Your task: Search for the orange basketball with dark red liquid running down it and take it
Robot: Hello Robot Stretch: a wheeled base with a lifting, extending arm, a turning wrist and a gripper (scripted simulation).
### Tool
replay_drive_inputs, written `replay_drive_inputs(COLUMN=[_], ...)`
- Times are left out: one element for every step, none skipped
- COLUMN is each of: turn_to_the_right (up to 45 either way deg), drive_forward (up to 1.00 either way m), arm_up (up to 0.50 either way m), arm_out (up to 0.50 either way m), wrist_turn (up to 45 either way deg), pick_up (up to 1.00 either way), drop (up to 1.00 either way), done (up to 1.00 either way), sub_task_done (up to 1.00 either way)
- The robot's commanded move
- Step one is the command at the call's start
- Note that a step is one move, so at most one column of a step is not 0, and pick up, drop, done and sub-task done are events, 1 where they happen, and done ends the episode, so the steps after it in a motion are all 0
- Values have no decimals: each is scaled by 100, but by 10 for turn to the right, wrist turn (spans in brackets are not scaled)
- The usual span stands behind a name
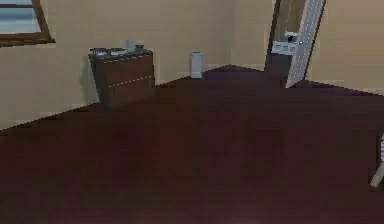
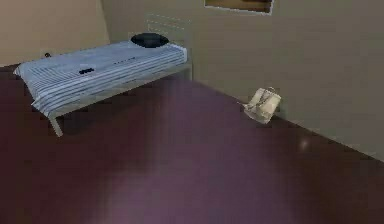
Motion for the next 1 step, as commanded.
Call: replay_drive_inputs(turn_to_the_right=[-420], drive_forward=[0], arm_up=[0], arm_out=[0], wrist_turn=[0], pick_up=[0], drop=[0], done=[0], sub_task_done=[0])
